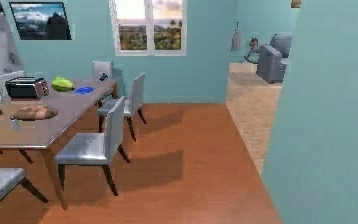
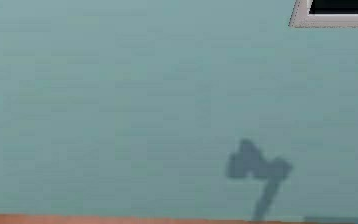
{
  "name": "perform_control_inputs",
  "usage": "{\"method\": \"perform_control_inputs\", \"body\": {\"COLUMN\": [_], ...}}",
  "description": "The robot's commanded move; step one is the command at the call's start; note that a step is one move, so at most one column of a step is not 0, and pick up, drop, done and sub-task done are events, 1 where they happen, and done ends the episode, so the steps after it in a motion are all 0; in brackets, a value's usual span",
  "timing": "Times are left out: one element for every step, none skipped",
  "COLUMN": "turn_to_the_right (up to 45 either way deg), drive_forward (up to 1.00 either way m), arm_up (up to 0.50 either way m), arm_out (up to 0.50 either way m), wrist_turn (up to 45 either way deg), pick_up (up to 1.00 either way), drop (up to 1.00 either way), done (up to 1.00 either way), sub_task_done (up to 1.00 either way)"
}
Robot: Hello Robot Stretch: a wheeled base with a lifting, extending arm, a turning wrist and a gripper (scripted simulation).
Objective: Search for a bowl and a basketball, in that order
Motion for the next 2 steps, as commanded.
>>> {"method": "perform_control_inputs", "body": {"turn_to_the_right": [0.0,9.0], "drive_forward": [0.2,0.0], "arm_up": [0.0,0.0], "arm_out": [0.0,0.0], "wrist_turn": [0.0,0.0], "pick_up": [0.0,0.0], "drop": [0.0,0.0], "done": [0.0,0.0], "sub_task_done": [0.0,0.0]}}
